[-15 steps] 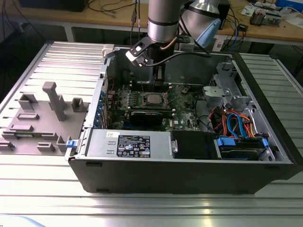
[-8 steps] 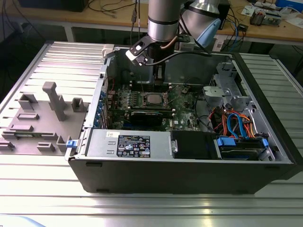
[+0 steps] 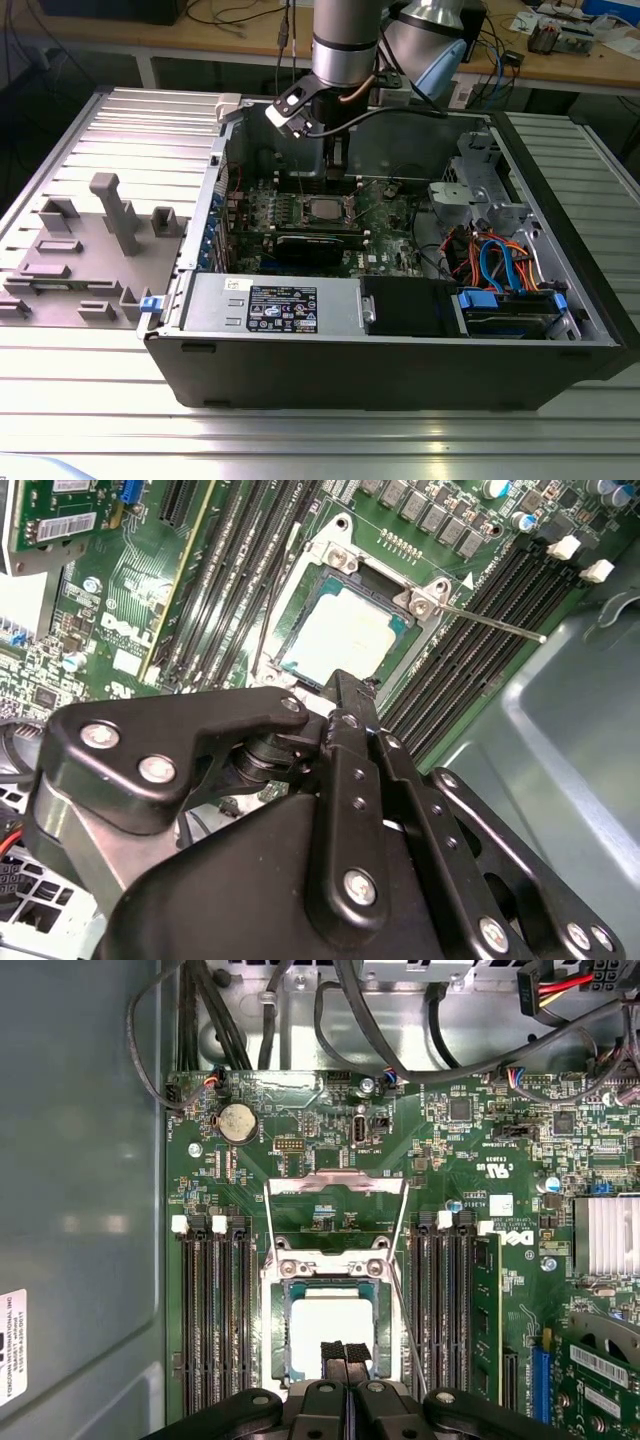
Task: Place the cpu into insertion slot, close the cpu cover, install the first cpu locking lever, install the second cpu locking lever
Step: 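Close the cpu cover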
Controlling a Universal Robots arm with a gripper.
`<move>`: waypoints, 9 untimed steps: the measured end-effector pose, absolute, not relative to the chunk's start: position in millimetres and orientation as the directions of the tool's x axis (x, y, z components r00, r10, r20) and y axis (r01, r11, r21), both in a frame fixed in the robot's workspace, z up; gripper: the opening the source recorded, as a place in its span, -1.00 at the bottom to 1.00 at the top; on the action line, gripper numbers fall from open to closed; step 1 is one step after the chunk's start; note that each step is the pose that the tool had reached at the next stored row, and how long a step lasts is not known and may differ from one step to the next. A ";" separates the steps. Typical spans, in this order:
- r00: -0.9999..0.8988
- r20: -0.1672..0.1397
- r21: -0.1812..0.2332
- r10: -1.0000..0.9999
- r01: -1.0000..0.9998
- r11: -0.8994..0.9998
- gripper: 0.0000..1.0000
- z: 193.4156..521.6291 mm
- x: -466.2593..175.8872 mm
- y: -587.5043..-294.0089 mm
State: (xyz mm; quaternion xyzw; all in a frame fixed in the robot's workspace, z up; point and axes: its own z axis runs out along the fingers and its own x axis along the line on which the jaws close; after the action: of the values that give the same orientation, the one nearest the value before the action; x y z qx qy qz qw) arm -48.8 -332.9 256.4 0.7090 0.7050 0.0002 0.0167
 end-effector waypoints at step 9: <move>0.006 -0.025 0.024 1.000 1.000 -0.005 -0.79 258.9 -48.8 -332.9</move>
State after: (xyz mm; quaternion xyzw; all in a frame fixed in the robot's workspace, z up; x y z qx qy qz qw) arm -48.8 -332.9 258.9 0.7089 0.7051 -0.0003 0.0172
